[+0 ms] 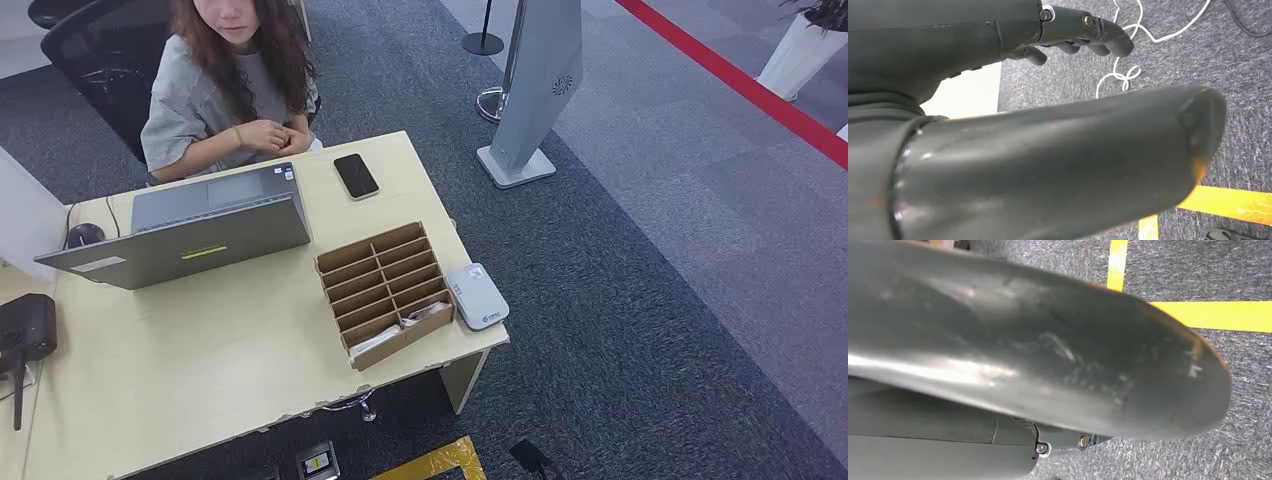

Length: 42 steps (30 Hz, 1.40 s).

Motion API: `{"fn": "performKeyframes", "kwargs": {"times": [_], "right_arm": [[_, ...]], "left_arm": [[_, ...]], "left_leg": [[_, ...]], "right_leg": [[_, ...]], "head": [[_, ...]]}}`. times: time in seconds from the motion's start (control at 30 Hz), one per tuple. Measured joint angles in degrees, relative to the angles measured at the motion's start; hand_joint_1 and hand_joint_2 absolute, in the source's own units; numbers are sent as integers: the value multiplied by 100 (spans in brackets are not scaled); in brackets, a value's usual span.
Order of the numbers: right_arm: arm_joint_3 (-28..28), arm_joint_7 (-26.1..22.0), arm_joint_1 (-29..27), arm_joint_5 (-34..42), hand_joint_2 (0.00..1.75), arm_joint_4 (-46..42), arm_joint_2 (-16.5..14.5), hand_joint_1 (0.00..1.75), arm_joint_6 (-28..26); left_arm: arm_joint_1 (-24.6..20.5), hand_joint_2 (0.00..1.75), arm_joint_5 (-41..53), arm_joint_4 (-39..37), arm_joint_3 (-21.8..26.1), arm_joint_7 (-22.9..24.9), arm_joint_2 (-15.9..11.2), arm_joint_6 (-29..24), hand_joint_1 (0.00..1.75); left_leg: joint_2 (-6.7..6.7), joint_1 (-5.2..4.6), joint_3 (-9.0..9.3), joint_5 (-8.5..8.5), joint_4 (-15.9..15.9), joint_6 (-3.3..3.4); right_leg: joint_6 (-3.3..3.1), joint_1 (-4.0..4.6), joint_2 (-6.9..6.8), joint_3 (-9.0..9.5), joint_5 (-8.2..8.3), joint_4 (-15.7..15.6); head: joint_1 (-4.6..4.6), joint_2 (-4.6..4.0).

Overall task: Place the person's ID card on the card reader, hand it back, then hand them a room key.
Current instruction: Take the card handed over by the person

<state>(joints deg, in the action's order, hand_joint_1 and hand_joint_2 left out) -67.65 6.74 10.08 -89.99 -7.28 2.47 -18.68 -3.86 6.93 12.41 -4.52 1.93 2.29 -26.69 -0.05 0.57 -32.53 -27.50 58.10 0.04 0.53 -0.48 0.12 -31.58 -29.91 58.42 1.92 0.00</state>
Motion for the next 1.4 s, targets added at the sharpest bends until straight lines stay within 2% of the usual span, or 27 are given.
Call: {"fn": "performKeyframes", "kwargs": {"times": [0.2, 0.37, 0.5, 0.57, 0.63, 0.73, 0.97, 1.03, 1.07, 1.1, 1.17, 1.23, 1.27, 1.3, 1.4], "right_arm": [[-43, -21, 5, 128, 0, 0, 3, 0, -34], [-309, -205, 38, 722, 0, 0, 48, 0, -255], [-630, -533, 154, 1279, 175, 0, 142, 0, -465], [-806, -917, 260, 1909, 175, -1, 229, 0, -609], [-973, -1458, 443, 2912, 175, -7, 376, 0, -734], [-1148, -2083, 883, 4020, 175, -49, 743, 0, -773], [-1412, -2871, 2153, 4921, 175, -191, 1607, 0, -516], [-1369, -2663, 2460, 5367, 175, -374, 1770, 0, -395], [-1258, -2284, 2510, 5811, 175, -579, 1831, 0, -431], [-1040, -1730, 2460, 6479, 175, -887, 1893, 0, -620], [-313, -592, 2139, 8178, 175, -1811, 2038, 0, -1378], [574, -77, 1906, 9459, 175, -2838, 2222, 0, -1964], [1015, 3, 1879, 9637, 175, -3296, 2307, 0, -2064], [1438, 73, 1887, 9482, 175, -3727, 2380, 0, -2072], [2727, 412, 1926, 8073, 175, -4981, 2506, 0, -2069]], "left_arm": [[0, 0, -27, 0, 0, -21, 0, -2, 0], [0, 0, -52, 0, -2, -36, 0, 3, 0], [0, 0, -105, 0, -2, -36, 0, 6, 0], [1, 0, -150, 0, -2, -36, 0, -8, 0], [1, 0, -218, 0, -2, -43, 0, -35, 0], [0, 0, -329, 0, -2, -105, 0, -89, 0], [0, 0, -457, 0, -2, -255, 3, -140, 0], [-5, 0, -515, 0, -2, -302, 9, -175, 0], [-10, 0, -556, 0, -2, -321, 13, -201, 0], [-16, 0, -594, 0, -2, -337, 17, -226, 0], [-13, 0, -654, -1, -3, -352, 24, -269, 0], [10, 0, -685, -4, -3, -355, 28, -307, 0], [12, 0, -693, -8, -3, -355, 29, -325, 0], [0, 0, -697, -10, -5, -355, 28, -337, 0], [-88, 0, -693, -13, -40, -356, 27, -345, 0]], "left_leg": [[0, 0, 0, 0, 0, 0], [0, 0, -1, 0, 0, 0], [0, -2, -1, 0, 0, 0], [0, -5, -2, 1, 0, 1], [3, -10, -3, 2, 0, 3], [14, -20, -2, 6, 0, 9], [18, -39, -4, 14, 2, 22], [17, -39, 4, 14, 4, 26], [13, -36, 13, 11, 7, 31], [-3, -35, 20, 7, 9, 38], [-50, -54, 12, 1, 9, 53], [-20, -94, -16, -4, 4, 57], [28, -107, -48, -11, 2, 59], [74, -113, -70, -24, 0, 60], [109, -112, -94, -44, -2, 68]], "right_leg": [[0, 0, 0, 0, 0, 0], [0, 0, 0, 0, 0, 0], [0, -2, 1, 1, 0, 0], [1, -4, 1, 1, 1, 0], [5, -9, 4, 1, 3, 1], [15, -20, 17, -1, 11, 1], [30, -40, 28, -6, 21, 2], [32, -41, 26, -8, 21, -1], [39, -40, 22, -4, 15, -9], [48, -39, 4, 9, 7, -15], [65, -56, -45, 31, -13, -9], [63, -91, -10, 2, -15, 28], [64, -103, 39, -18, -11, 41], [65, -107, 85, -27, -8, 47], [65, -105, 118, -18, -10, 47]], "head": [[0, 0], [0, 0], [0, 0], [0, 0], [0, 0], [0, 0], [-1, 0], [-3, 0], [-3, 0], [-2, 0], [16, 0], [43, 0], [53, 0], [57, 0], [61, 0]]}}
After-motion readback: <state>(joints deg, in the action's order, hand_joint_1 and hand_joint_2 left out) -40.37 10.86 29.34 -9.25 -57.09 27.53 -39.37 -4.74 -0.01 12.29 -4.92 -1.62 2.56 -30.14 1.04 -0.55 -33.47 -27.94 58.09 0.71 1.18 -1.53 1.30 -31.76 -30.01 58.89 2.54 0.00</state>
